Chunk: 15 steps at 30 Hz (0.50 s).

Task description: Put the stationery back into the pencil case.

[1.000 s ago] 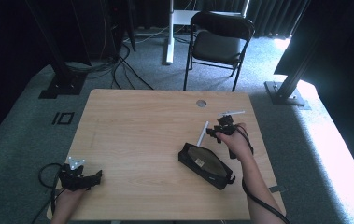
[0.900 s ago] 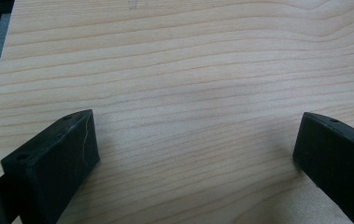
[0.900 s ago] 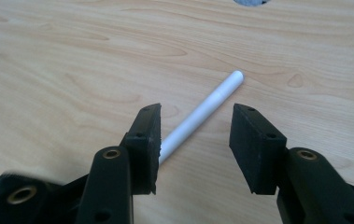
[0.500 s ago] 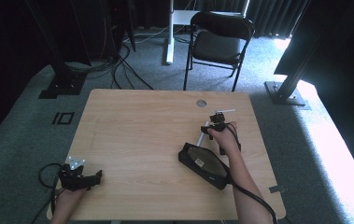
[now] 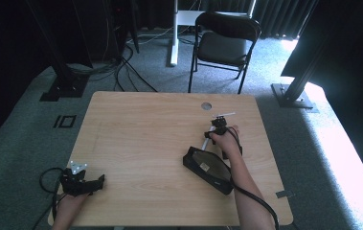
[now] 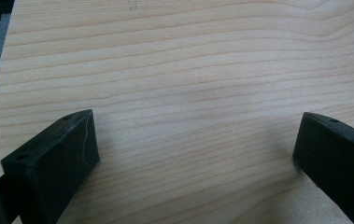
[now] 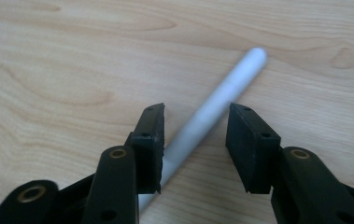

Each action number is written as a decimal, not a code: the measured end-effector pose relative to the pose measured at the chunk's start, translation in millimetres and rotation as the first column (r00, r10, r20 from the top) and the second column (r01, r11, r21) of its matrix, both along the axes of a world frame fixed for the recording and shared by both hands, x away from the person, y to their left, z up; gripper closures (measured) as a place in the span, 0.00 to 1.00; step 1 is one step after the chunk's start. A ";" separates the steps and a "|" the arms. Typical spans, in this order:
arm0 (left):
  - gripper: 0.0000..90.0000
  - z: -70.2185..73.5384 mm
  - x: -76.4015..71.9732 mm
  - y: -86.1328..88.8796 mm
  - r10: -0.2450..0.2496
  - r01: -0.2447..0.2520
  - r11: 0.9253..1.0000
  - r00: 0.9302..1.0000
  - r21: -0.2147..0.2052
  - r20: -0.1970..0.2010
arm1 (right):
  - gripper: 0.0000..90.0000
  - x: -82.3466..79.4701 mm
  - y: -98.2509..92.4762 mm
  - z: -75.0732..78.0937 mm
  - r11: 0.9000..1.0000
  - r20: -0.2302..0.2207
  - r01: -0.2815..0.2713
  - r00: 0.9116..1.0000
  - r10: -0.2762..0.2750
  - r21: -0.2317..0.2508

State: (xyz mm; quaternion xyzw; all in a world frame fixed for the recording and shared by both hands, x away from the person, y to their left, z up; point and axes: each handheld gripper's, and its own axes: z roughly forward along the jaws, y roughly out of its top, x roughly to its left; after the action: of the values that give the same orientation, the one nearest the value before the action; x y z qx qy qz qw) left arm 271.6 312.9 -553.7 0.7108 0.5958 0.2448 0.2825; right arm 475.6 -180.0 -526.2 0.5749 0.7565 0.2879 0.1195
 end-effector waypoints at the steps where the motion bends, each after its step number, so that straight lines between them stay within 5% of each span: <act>1: 0.00 0.0 0.0 0.0 0.000 0.000 1.000 1.000 0.000 0.000 | 0.64 -0.1 1.0 -0.9 1.000 0.000 -0.004 1.000 0.004 -0.006; 15: 0.00 0.0 0.0 0.0 0.000 0.000 1.000 1.000 0.000 0.000 | 0.80 -3.6 -5.2 -2.7 0.996 0.017 -0.048 0.999 0.049 -0.075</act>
State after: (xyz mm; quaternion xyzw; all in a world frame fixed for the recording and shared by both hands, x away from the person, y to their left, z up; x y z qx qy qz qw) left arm 271.6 312.9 -553.7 0.7108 0.5959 0.2447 0.2826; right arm 472.0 -185.2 -528.9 0.5489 0.7792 0.2678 0.1410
